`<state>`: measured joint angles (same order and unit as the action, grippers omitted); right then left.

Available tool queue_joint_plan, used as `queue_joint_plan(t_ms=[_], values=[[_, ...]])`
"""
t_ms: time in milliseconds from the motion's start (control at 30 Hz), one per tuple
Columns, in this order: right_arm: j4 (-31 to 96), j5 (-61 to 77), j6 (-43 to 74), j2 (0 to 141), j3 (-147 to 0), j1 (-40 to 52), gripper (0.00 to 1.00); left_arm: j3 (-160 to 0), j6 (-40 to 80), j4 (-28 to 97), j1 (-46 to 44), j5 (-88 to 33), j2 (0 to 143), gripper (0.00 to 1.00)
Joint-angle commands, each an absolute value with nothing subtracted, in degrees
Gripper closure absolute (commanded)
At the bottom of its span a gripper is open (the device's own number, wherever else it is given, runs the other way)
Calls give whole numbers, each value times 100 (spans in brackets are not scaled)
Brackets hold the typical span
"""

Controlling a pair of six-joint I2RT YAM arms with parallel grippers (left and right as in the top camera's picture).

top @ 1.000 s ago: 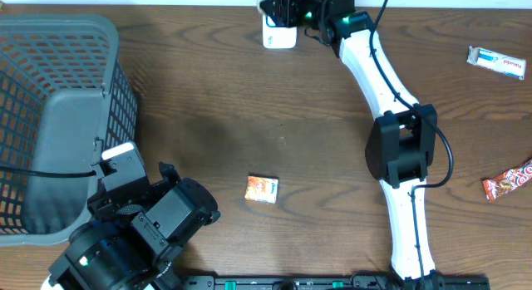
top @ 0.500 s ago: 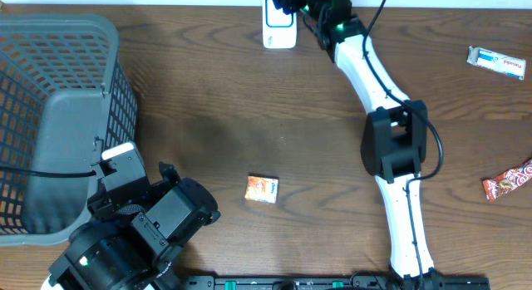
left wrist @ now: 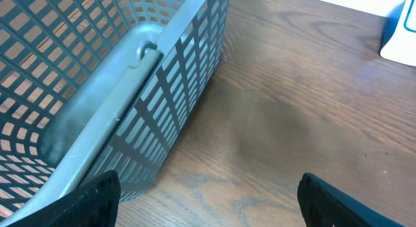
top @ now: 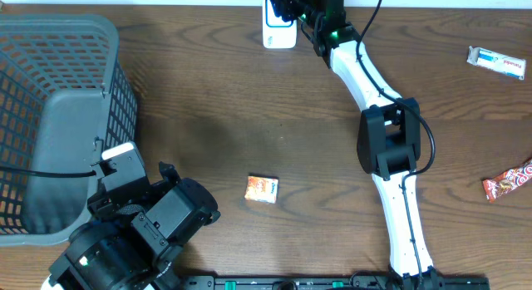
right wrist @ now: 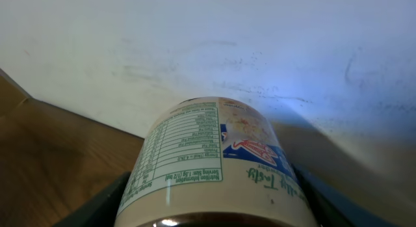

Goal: Scan the item barcode
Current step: 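Carry the bottle to the right side and set it down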

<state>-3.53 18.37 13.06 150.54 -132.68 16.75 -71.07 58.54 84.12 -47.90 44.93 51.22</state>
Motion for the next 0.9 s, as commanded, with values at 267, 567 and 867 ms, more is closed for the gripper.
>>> queue_joint_plan(t_ms=[267, 567, 867], values=[[1264, 1328, 1313, 14140, -13360, 1614, 57, -7105, 5924, 8440, -4792, 4547, 5122, 15], [4925, -443, 1066, 12733, -13360, 974, 53, -7102, 5924, 8440, -4792, 4547, 5122, 15], [7559, -668, 1109, 12678, -13163, -403, 51, -7102, 5924, 8440, -4792, 4547, 5122, 15]])
